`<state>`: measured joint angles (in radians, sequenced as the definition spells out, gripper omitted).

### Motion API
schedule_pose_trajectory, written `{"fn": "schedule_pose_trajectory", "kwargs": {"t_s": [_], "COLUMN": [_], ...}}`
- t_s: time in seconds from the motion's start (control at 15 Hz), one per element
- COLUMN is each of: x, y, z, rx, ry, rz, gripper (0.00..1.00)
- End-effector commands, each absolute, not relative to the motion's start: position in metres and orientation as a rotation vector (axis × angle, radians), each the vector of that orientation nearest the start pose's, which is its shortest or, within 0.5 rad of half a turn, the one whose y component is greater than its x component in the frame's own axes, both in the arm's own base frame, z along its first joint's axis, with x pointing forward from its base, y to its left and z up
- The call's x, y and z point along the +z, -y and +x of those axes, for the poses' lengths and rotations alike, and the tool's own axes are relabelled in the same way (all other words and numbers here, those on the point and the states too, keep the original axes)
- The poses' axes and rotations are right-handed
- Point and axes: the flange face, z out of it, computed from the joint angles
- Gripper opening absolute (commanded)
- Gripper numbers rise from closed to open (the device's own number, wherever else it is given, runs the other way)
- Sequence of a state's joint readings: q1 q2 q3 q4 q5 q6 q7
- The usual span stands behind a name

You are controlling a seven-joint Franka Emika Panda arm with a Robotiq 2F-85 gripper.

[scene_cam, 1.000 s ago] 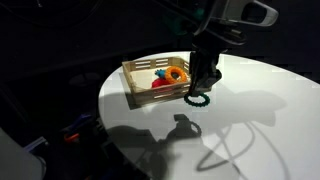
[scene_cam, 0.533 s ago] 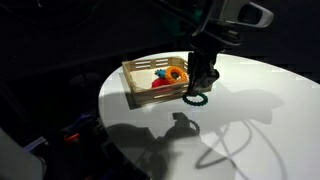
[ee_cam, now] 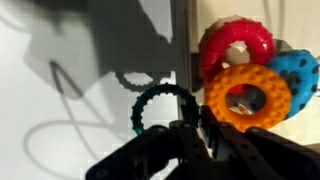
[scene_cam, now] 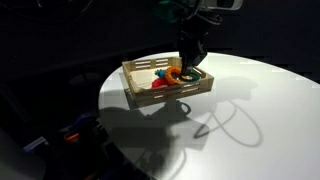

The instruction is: Put the green ring on the tray

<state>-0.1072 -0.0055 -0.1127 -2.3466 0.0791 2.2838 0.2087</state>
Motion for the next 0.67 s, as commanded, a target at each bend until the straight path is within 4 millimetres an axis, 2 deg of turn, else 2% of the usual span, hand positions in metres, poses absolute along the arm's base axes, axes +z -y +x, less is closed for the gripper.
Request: {"fn": "schedule_pose_trajectory", "kwargs": {"t_s": [0.0, 0.07, 0.2, 0.27, 0.6], "x": [0.353, 0.358, 0.364, 0.367, 0.384], "y": [0.063, 0.052, 0.037, 0.033, 0.036], "z": [0.508, 0.512, 0.518, 0.519, 0.521], "rx": [0.001, -0.012, -0.032, -0.033, -0.002], "ry": [-0.591, -0.561, -0.523, -0.507, -0.429], "rz": [-2.982, -2.977, -2.964, -2.954, -2.906], "gripper": [0.19, 0.41, 0.45, 0.51, 0.92]}}
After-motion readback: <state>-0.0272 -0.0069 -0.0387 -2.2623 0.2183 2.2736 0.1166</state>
